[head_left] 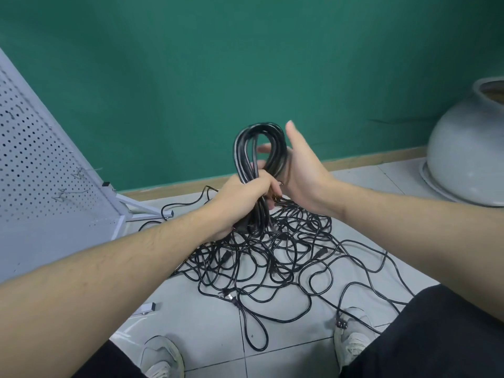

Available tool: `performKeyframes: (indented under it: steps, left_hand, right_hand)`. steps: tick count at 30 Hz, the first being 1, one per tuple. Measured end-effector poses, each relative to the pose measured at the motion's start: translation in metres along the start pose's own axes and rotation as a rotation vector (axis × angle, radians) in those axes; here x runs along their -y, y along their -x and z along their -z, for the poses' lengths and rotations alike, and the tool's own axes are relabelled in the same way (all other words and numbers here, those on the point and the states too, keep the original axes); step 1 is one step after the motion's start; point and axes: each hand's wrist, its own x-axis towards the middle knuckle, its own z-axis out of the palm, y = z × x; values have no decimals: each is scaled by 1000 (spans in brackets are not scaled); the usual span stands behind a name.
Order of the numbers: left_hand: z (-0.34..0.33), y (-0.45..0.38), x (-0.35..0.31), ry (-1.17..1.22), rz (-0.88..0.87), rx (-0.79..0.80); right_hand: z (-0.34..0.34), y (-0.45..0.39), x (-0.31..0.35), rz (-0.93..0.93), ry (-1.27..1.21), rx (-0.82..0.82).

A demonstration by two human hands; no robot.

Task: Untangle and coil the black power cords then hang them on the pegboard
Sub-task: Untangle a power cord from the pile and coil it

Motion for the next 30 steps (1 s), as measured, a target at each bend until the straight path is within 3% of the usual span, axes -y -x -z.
performKeyframes:
  steps: [2,5,8,11,14,18,22,26,30]
  left_hand:
    - [4,-2,-6,135,20,-63]
    - [11,-6,-12,269,43,-128]
    - [15,-8,-13,317,80,-200]
    - [19,-9,-14,246,71,-246]
    - [24,-12,-13,83,65,-288]
    - [35,-16,-6,-92,100,-361]
    - [48,-19,6,-265,149,-321]
    - [52,-18,11,-249,223,-270]
    - [48,-15,3,-228,212,-253]
  right_hand:
    - [10,-2,-13,-85,212,36]
    - [18,5,-24,-286,466,259]
    - [17,15,-19,-268,668,379]
    - [16,16,-20,-218,973,445]
    - [27,13,-25,-356,1145,442]
    - [38,12,-15,-356,1116,343]
    - [34,14,-2,-197,846,287]
    - [25,18,5,-34,711,251]
    - [16,20,9,174,729,89]
